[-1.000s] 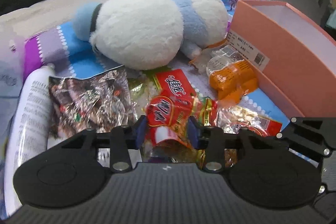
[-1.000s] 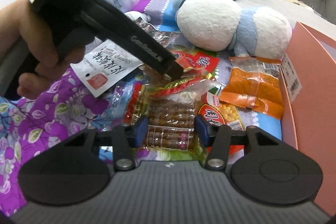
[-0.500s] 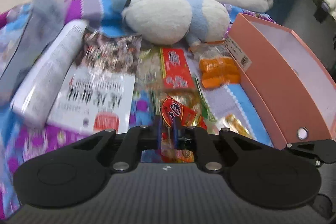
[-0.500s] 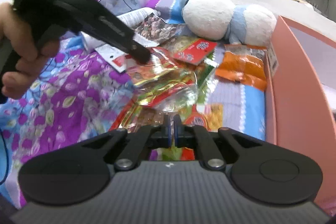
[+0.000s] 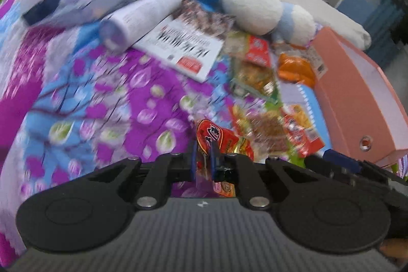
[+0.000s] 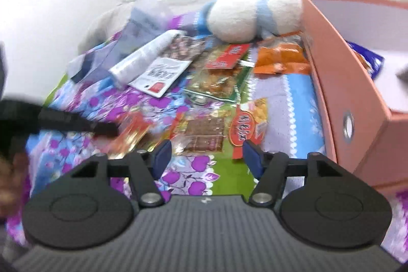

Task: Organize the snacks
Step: 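Lift the red packet with the left tool while the right tool lifts the brown packet, then carry both held packets over the pink box, then open both tools to drop the packets into the pink box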

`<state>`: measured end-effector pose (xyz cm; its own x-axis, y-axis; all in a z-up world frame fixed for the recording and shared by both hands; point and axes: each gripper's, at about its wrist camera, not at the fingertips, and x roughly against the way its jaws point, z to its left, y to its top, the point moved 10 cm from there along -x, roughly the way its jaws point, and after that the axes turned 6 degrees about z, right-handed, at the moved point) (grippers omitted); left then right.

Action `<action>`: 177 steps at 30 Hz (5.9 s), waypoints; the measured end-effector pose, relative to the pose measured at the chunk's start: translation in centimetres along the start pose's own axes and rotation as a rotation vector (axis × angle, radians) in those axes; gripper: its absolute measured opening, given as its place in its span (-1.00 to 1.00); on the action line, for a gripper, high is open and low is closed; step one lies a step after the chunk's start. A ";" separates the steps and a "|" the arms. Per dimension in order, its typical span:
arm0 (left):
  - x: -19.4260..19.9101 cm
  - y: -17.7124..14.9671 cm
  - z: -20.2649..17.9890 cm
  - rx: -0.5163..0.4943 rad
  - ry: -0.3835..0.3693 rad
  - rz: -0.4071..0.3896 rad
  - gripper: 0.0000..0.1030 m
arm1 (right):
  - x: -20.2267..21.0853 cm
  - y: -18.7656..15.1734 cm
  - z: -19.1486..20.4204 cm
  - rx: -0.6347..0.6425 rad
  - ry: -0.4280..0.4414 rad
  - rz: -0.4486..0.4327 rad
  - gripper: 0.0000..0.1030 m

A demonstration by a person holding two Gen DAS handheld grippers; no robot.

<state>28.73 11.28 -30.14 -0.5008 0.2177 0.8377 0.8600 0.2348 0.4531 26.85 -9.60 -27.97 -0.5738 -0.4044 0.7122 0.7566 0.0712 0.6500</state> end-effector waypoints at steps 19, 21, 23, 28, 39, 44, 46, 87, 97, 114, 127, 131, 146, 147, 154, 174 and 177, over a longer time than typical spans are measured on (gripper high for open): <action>-1.8 -1.8 1.4 0.029 0.008 0.044 -0.71 | -6.5 0.3 -1.0 -0.096 0.022 0.029 0.11; -1.7 -1.8 1.4 0.029 0.014 0.043 -0.71 | -6.7 0.6 -1.0 -0.085 0.006 0.029 -0.10; -1.7 -1.8 1.3 0.028 0.021 0.038 -0.71 | -6.8 0.9 -1.0 -0.084 0.011 0.032 -0.53; -0.8 -2.4 1.0 0.041 0.027 0.033 -0.71 | -6.0 1.3 -1.7 -0.096 0.018 0.044 -0.94; 1.3 -4.8 1.3 0.136 0.046 0.026 -0.72 | 1.1 0.0 -2.4 -0.060 -0.021 -0.025 -0.94; 1.5 -5.9 0.7 0.151 0.032 0.049 -0.72 | 3.9 -1.1 -2.9 -0.062 -0.017 -0.029 -0.94; 1.5 -6.0 0.4 0.138 0.031 0.056 -0.71 | 4.9 -1.6 -3.1 -0.069 -0.015 -0.034 -0.94; 4.8 -2.7 -5.9 -0.017 0.064 -0.009 0.04 | 10.3 1.7 -2.2 0.043 -0.089 -0.100 -0.94; 9.5 0.8 -8.9 -0.009 0.009 -0.106 0.04 | 13.0 4.0 -1.3 0.069 -0.083 -0.153 -0.94; 12.3 8.6 -19.2 -0.083 -0.156 -0.199 0.04 | 19.1 11.5 -4.9 0.028 -0.057 -0.305 -0.94; 7.5 11.4 -30.6 -0.218 -0.269 -0.115 -0.54 | 19.7 16.1 -13.3 -0.002 -0.191 -0.294 -0.94; 4.2 11.3 -33.5 -0.284 -0.227 -0.079 -0.71 | 17.9 15.8 -16.5 -0.021 -0.243 -0.225 -0.94; -6.5 9.0 -36.4 -0.356 -0.176 0.184 -0.72 | 8.4 11.1 -24.1 -0.092 -0.358 0.122 -0.92; -6.7 8.9 -36.4 -0.358 -0.178 0.187 -0.72 | 8.4 10.8 -24.3 -0.103 -0.351 0.125 -0.92; -5.9 9.3 -35.9 -0.349 -0.169 0.174 0.29 | 9.3 11.0 -24.7 -0.171 -0.298 0.094 -0.87; 7.1 9.6 -33.2 -0.338 -0.175 -0.154 0.33 | 17.0 10.4 -19.0 -0.121 -0.212 -0.151 0.28; 8.7 8.6 -32.7 -0.350 -0.171 -0.181 0.33 | 18.7 10.4 -17.0 -0.100 -0.199 -0.204 0.28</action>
<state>34.98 -15.77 -8.96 -0.6301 0.3638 0.6860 0.7237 -0.0453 0.6887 29.28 -31.89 -12.35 -0.7596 -0.2139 0.6141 0.6411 -0.0877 0.7624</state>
